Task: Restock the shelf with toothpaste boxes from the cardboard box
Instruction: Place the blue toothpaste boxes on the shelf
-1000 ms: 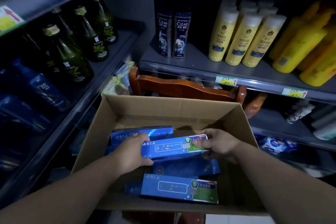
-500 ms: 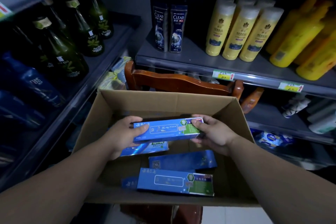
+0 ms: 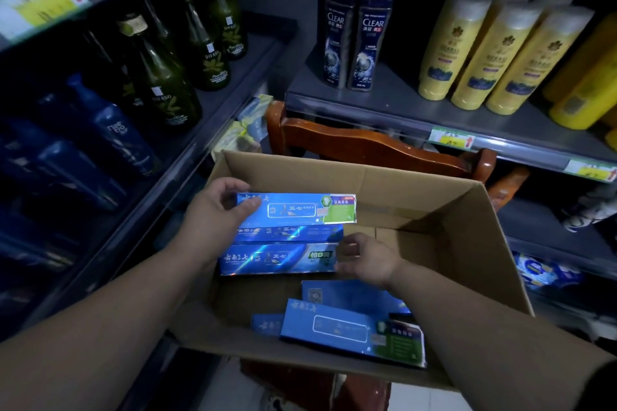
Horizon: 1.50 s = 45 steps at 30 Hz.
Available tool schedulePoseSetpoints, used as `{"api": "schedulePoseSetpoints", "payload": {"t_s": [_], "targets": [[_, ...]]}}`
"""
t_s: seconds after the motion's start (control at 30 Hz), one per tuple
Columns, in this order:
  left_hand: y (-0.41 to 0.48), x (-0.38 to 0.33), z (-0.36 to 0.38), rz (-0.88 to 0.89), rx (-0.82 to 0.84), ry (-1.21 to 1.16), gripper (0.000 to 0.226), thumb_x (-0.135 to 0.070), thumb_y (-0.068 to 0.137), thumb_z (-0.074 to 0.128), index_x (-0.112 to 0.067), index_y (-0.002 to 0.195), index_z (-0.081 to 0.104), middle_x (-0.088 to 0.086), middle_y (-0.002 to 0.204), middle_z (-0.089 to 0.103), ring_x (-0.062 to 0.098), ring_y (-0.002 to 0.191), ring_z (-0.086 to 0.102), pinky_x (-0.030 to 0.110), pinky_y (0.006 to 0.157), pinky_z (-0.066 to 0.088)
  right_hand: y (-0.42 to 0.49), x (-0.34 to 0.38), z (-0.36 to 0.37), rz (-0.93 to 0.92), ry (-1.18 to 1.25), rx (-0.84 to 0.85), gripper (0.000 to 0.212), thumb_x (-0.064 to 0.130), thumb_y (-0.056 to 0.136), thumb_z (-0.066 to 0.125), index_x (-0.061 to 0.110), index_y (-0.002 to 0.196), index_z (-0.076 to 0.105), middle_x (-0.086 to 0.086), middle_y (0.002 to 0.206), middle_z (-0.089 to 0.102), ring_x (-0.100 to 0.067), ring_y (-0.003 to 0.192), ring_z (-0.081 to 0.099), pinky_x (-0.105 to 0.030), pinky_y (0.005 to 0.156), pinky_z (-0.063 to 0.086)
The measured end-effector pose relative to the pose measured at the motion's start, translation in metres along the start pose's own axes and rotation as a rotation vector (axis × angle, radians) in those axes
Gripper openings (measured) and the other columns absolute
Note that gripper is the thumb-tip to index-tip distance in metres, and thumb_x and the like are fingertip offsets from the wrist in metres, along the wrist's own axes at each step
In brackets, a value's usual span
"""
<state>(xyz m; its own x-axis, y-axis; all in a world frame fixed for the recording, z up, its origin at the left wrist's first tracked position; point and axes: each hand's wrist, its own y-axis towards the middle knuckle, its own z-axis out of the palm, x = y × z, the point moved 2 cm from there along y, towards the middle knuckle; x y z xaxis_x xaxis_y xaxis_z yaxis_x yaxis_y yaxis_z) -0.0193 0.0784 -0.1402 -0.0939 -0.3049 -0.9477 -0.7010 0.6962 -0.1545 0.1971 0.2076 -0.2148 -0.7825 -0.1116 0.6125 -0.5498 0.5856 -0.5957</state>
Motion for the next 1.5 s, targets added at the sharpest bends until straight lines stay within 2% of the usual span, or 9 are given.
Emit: {"api": "schedulePoseSetpoints", "payload": {"t_s": [0.07,0.2,0.3,0.47,0.73,0.9,1.17,1.33,1.5], "targets": [[-0.001,0.002,-0.002,0.025,-0.008,0.013,0.019,-0.012,0.082,0.073,-0.026,0.087,0.060,0.001,0.090,0.063,0.010,0.081,0.057,0.031,0.078,0.048,0.007,0.000,0.006,0.023,-0.013,0.006,0.066,0.023,0.081,0.077,0.011,0.136,0.043,-0.002,0.129,0.059,-0.017,0.112,0.057,-0.025,0.092,0.046],[-0.002,0.010,-0.005,0.011,-0.003,0.031,0.018,-0.016,0.082,0.073,-0.026,0.090,0.061,0.002,0.096,0.064,0.015,0.090,0.059,0.038,0.085,0.049,0.005,-0.007,0.004,0.096,-0.579,0.216,0.056,0.024,0.083,0.071,0.019,0.133,0.048,-0.005,0.131,0.058,-0.025,0.115,0.057,-0.029,0.091,0.046],[-0.002,0.014,-0.003,-0.006,0.001,0.052,0.017,-0.020,0.082,0.073,-0.028,0.090,0.061,0.002,0.100,0.066,0.018,0.097,0.061,0.041,0.082,0.051,0.005,-0.020,-0.005,0.175,-0.743,0.336,0.056,0.023,0.076,0.076,0.027,0.128,0.055,-0.003,0.129,0.057,-0.023,0.113,0.056,-0.038,0.095,0.049],[-0.003,0.016,0.000,-0.003,-0.006,0.089,0.016,-0.022,0.083,0.073,-0.027,0.092,0.061,-0.004,0.097,0.066,0.011,0.094,0.061,0.032,0.074,0.050,-0.001,-0.022,-0.016,0.034,-0.925,0.250,0.061,0.022,0.073,0.077,0.035,0.127,0.051,0.003,0.127,0.056,-0.022,0.116,0.055,-0.035,0.083,0.045],[-0.009,0.014,0.007,-0.021,-0.022,0.075,0.017,-0.025,0.081,0.075,-0.032,0.090,0.062,0.004,0.101,0.067,0.023,0.099,0.064,0.045,0.090,0.053,-0.008,-0.030,-0.034,-0.027,-0.789,0.016,0.055,0.026,0.083,0.069,0.032,0.133,0.047,0.002,0.129,0.054,-0.020,0.117,0.052,-0.036,0.093,0.048],[-0.018,0.007,0.016,-0.022,-0.047,0.079,0.016,-0.024,0.084,0.072,-0.030,0.093,0.059,0.001,0.102,0.066,0.019,0.094,0.065,0.040,0.081,0.056,-0.025,-0.028,-0.036,-0.058,-0.631,-0.074,0.054,0.035,0.083,0.072,0.029,0.132,0.051,0.002,0.129,0.054,-0.018,0.115,0.053,-0.033,0.094,0.049],[-0.033,-0.003,0.022,-0.009,-0.101,0.089,0.019,-0.026,0.083,0.073,-0.026,0.097,0.060,0.002,0.101,0.065,0.021,0.094,0.064,0.041,0.082,0.055,-0.055,-0.010,-0.022,-0.215,-0.272,0.140,0.053,0.043,0.071,0.083,0.024,0.117,0.065,0.008,0.110,0.063,-0.008,0.103,0.059,-0.024,0.094,0.047],[-0.046,0.001,0.021,0.011,-0.129,0.089,0.019,-0.026,0.082,0.074,-0.027,0.094,0.059,0.005,0.103,0.065,0.020,0.093,0.063,0.037,0.083,0.053,-0.065,-0.018,-0.013,-0.157,-0.424,0.323,0.060,0.043,0.064,0.086,0.032,0.119,0.063,0.013,0.112,0.064,-0.010,0.102,0.061,-0.030,0.093,0.051],[-0.062,0.001,0.019,0.027,-0.160,0.078,0.019,-0.022,0.082,0.074,-0.027,0.088,0.057,0.006,0.102,0.065,0.020,0.096,0.062,0.036,0.086,0.050,-0.070,-0.021,-0.010,-0.214,-0.631,0.288,0.048,0.029,0.070,0.077,0.029,0.114,0.058,0.004,0.110,0.061,-0.016,0.097,0.058,-0.027,0.077,0.049]]}}
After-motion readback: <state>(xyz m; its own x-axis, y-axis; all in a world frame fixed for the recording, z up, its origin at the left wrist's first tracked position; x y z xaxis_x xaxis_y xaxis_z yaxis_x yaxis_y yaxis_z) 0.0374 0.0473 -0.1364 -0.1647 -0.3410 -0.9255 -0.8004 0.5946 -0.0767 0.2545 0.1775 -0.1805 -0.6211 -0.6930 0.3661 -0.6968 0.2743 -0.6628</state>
